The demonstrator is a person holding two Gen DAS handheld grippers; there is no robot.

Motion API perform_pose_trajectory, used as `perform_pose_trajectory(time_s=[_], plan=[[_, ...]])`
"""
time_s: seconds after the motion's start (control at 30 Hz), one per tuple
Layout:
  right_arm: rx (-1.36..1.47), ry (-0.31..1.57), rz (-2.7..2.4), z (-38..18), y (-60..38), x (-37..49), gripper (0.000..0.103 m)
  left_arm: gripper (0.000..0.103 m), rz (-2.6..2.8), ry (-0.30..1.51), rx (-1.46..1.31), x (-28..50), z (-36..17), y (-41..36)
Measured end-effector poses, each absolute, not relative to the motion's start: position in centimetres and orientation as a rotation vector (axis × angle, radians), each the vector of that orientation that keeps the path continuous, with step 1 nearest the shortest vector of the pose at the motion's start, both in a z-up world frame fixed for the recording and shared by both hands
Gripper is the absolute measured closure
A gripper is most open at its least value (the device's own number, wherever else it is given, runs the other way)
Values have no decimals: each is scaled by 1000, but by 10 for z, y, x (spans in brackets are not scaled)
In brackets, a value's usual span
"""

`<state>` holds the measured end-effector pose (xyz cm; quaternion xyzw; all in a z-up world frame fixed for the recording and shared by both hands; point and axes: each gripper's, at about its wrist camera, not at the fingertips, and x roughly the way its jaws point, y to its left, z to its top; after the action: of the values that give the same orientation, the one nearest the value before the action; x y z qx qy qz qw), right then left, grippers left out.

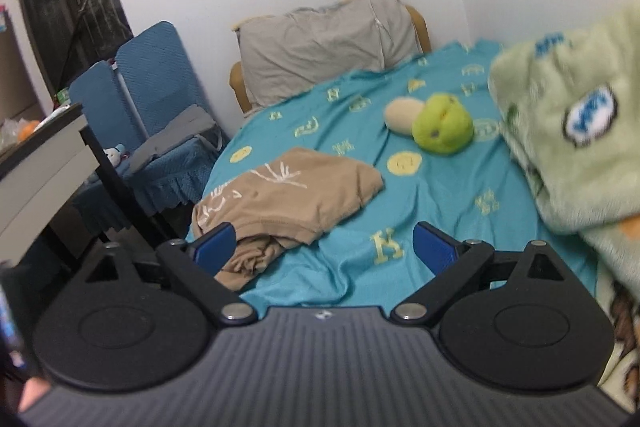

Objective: Fold clothes
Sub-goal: 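Grasp the tan T-shirt fabric with the left gripper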

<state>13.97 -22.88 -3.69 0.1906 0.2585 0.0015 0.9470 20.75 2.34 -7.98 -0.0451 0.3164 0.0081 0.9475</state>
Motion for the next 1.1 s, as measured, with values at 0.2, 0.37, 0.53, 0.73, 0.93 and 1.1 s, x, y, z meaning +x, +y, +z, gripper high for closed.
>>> perform_pose_trajectory(time_s=[0.2, 0.37, 0.53, 0.73, 0.93, 1.1], plan=[[397, 557, 25, -58, -239, 155, 6, 17, 10, 623, -76, 265, -109, 12], [385, 545, 2, -69, -247, 174, 6, 37, 26, 669, -6, 309, -125, -8], [411, 539, -15, -76, -260, 180, 6, 66, 49, 660, -8, 327, -121, -19], [387, 521, -39, -81, -260, 172, 6, 97, 50, 597, 0, 303, -89, -27], [396, 478, -45, -75, -263, 155, 6, 98, -10, 487, 39, 235, -36, -24], [420, 453, -45, -69, -264, 136, 6, 98, -84, 419, 57, 158, 1, -15]])
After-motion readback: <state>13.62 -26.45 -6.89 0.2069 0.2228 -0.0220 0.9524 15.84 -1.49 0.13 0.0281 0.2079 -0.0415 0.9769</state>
